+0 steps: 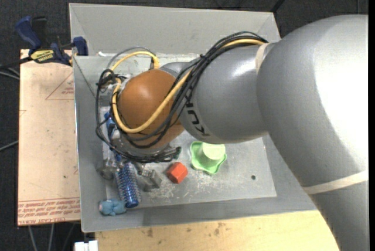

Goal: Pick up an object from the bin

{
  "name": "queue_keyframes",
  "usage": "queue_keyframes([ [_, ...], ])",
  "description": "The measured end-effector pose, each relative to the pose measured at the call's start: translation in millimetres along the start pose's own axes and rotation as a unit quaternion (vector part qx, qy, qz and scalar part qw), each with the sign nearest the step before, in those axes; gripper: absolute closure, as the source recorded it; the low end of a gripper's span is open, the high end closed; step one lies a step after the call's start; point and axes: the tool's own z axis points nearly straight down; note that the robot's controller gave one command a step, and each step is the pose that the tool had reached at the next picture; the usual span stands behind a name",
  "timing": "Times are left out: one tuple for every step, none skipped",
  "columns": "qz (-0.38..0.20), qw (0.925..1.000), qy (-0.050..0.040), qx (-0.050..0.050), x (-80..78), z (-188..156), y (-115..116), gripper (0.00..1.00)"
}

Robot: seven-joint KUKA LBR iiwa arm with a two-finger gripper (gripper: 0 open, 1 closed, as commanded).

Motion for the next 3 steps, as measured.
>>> queue_keyframes([
  [0.002, 1.0, -0.0002, -0.001, 0.0, 0, 0, 0.0],
  [0.002, 1.0, -0.0006, -0.001, -0.2, 1, 0, 1.0],
  [0.004, 1.0, -0.0051, 0.002, -1.6, -60, -1, 1.0],
])
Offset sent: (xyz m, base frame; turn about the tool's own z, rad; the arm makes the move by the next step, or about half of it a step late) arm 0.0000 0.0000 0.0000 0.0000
